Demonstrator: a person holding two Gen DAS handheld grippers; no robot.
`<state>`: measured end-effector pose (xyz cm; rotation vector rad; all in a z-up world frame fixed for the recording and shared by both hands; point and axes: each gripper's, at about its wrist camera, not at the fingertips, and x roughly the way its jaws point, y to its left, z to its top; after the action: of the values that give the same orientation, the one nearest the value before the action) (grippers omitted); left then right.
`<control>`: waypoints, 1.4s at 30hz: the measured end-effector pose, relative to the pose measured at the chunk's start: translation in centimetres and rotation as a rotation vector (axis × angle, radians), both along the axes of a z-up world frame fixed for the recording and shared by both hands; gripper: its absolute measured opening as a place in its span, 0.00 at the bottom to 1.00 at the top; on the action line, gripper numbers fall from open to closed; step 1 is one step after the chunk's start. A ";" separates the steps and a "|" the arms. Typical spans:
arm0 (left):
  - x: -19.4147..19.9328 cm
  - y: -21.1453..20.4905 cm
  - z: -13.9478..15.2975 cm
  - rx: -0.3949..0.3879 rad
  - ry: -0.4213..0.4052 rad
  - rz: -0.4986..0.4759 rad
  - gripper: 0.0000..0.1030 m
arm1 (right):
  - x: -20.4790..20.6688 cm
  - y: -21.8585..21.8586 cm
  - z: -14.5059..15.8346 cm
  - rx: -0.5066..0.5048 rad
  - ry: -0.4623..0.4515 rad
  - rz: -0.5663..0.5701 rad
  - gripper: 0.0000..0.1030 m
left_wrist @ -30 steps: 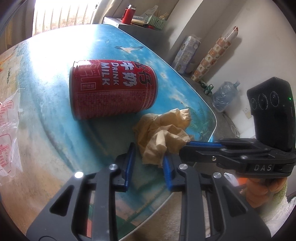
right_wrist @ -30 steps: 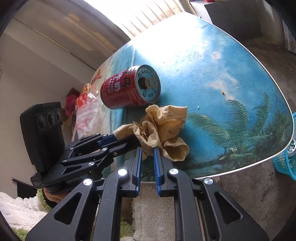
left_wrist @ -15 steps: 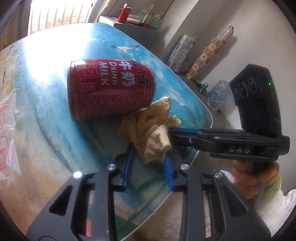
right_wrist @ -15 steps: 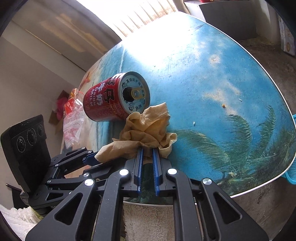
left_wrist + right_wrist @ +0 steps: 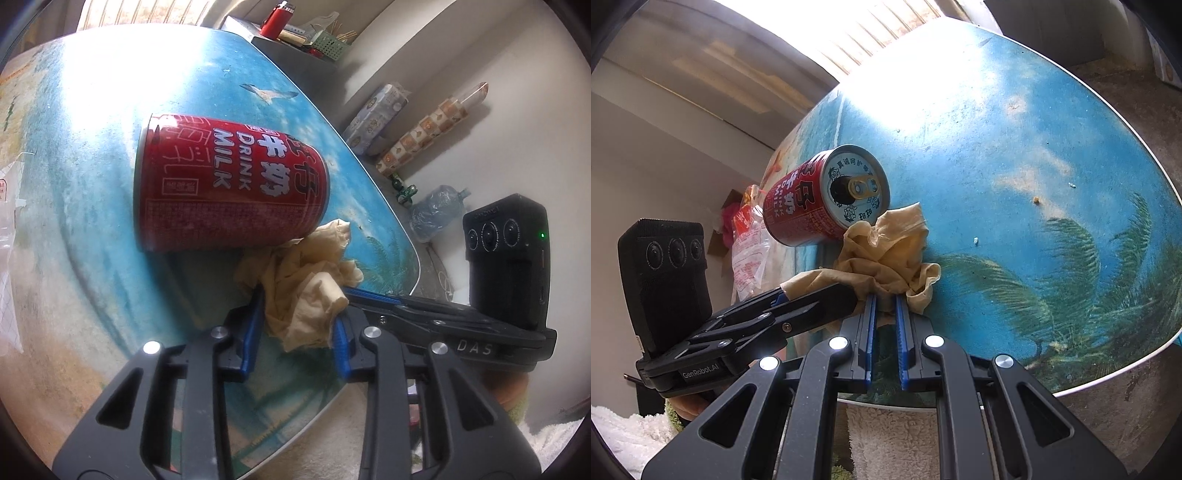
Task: Collect trash
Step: 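Press the tan paper into a ball between both tools, then open the right tool and grasp the red Drink Milk can, then carry the red can with the right tool while the left tool carries the tan paper to the wastebasket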
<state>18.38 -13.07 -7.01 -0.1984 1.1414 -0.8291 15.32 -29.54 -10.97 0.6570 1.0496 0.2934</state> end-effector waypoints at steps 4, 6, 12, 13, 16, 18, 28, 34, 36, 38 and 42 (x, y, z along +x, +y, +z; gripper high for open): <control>-0.1 0.1 -0.1 0.009 0.000 0.014 0.17 | -0.3 0.1 0.2 -0.007 0.001 0.012 0.10; -0.3 0.2 0.0 0.024 -0.003 0.022 0.15 | -0.6 0.4 0.6 -0.038 0.015 0.026 0.11; -1.3 2.5 0.2 0.055 -0.004 0.043 0.14 | -1.1 0.7 4.9 -0.210 -0.048 0.065 0.36; -1.4 2.9 0.2 0.056 -0.002 0.048 0.14 | -0.8 0.8 5.9 -0.238 -0.073 0.082 0.43; -1.8 3.8 0.1 0.051 0.001 0.065 0.14 | 1.5 1.8 8.6 -0.328 -0.133 0.144 0.62; -1.8 4.3 0.0 0.042 0.005 0.076 0.14 | 3.5 3.1 9.8 -0.370 -0.178 0.201 0.70; -2.4 5.8 -0.4 0.017 0.021 0.097 0.14 | 11.9 11.5 8.6 -0.525 -0.151 0.581 0.75; -2.3 6.7 -0.5 0.004 0.025 0.095 0.14 | 10.7 14.6 6.2 -0.785 -0.130 0.808 0.77; -2.3 7.1 -0.6 0.000 0.027 0.095 0.14 | 10.8 14.9 5.4 -0.853 -0.109 0.818 0.77; -2.2 7.4 -0.8 -0.005 0.031 0.095 0.14 | 10.9 14.6 4.6 -0.892 -0.082 0.799 0.75; -1.9 7.5 -0.9 -0.014 0.036 0.096 0.14 | 10.9 12.5 4.8 -0.829 -0.052 0.682 0.65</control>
<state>16.52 -5.60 -7.95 -0.2786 1.1514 -0.7507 26.25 -17.07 -6.18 -0.4676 1.1986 0.4172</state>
